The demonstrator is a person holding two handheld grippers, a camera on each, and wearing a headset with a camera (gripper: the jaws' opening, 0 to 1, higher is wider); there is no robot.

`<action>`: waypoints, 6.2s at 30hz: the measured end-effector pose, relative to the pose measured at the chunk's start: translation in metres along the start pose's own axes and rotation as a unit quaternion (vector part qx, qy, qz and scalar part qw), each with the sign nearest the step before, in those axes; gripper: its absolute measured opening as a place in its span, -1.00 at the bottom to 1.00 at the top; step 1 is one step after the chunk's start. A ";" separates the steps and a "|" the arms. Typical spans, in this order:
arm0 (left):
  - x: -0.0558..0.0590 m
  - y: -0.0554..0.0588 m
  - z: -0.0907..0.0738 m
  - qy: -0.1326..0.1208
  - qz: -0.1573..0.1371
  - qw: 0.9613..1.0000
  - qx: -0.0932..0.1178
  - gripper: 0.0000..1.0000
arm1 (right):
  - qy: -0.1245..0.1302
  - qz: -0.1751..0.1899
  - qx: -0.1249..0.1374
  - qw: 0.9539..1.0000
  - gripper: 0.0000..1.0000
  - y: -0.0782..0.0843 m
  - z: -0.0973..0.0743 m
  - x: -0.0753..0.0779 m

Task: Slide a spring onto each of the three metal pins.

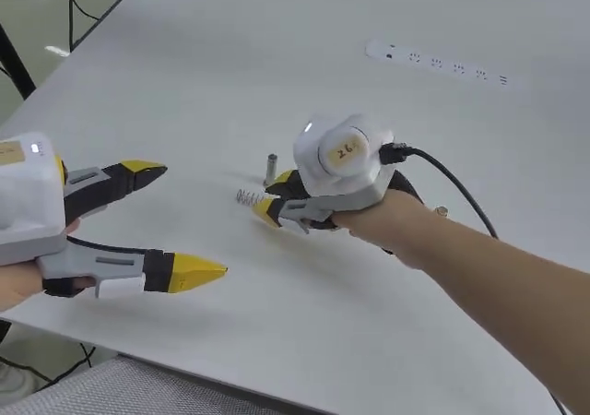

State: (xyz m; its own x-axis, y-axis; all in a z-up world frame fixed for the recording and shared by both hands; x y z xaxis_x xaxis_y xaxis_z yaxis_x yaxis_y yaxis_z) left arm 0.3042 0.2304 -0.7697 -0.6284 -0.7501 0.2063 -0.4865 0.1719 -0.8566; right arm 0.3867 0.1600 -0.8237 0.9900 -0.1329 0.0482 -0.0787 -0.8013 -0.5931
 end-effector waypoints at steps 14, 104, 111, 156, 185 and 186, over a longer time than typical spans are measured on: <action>0.001 0.007 -0.005 -0.003 -0.009 1.000 -0.002 0.85 | 0.005 -0.003 -0.021 1.000 -0.73 0.012 0.014 0.000; 0.096 -0.040 0.090 0.249 0.129 0.960 -0.021 -0.64 | -0.011 -0.129 0.053 0.990 -0.74 0.054 -0.128 -0.049; 0.097 -0.039 0.089 0.251 0.134 0.958 -0.022 -0.75 | -0.015 -0.131 0.054 0.990 -0.74 0.055 -0.129 -0.050; 0.106 -0.043 0.091 0.266 0.167 0.948 -0.040 -0.85 | -0.016 -0.064 0.072 0.995 -0.74 0.074 -0.140 -0.048; 0.105 -0.039 0.091 0.268 0.165 0.948 -0.048 -0.85 | -0.030 -0.051 0.084 0.995 -0.74 0.070 -0.145 -0.048; 0.105 -0.038 0.091 0.268 0.166 0.948 -0.049 -0.85 | -0.031 -0.050 0.086 0.995 -0.73 0.070 -0.145 -0.048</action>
State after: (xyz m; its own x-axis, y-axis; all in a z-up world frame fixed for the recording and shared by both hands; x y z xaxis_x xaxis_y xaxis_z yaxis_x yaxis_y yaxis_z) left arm 0.3121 0.0874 -0.7581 -0.9618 -0.2176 0.1661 -0.2459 0.4196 -0.8738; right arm 0.3164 0.0259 -0.7507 0.9976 -0.0171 0.0670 0.0361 -0.6967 -0.7165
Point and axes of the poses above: the centre of the closed fingertips' face, and the gripper's own axes: z roughly forward along the fingers, x roughly to its right, y roughly out of its underside, the point moved 3 cm from there along -z, roughly backward along the fingers, and after that the axes turned 9 degrees about -x, right-handed, at the moved point
